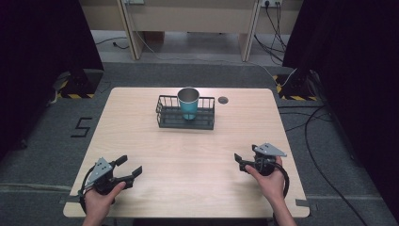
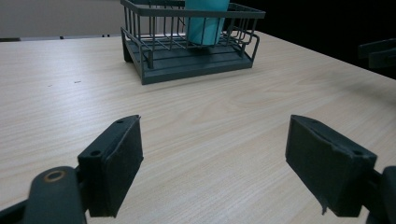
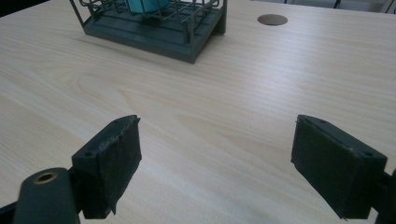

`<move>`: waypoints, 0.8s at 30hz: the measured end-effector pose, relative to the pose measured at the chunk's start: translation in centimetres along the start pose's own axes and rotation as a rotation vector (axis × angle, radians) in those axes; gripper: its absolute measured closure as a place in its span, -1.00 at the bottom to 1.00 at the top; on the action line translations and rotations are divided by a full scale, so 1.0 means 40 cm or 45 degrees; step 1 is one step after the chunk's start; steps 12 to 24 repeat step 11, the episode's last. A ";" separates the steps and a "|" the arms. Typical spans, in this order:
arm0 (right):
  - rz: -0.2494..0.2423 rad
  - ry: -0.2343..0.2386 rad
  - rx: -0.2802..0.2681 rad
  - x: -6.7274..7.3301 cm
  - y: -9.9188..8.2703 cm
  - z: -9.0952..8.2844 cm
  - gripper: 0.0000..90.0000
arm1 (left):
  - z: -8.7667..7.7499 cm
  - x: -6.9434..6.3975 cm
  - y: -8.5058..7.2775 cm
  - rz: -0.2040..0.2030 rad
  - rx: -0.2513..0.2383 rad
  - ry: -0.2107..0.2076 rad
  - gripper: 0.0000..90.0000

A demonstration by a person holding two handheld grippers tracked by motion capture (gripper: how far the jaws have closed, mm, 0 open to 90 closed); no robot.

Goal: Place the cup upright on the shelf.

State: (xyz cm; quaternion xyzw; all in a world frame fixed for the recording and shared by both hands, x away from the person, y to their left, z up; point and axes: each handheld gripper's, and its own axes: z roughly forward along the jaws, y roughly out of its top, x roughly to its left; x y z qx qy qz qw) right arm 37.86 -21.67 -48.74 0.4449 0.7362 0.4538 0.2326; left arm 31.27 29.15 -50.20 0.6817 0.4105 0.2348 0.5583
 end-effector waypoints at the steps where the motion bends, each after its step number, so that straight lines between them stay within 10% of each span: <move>1: 0.004 -0.004 -0.003 -0.001 -0.006 -0.005 -0.63 | 0.000 0.000 0.000 0.000 0.000 0.000 -0.59; 24: 0.028 -0.024 -0.005 -0.009 -0.047 -0.033 -0.65 | 0.001 -0.001 0.000 -0.002 0.001 0.000 -0.59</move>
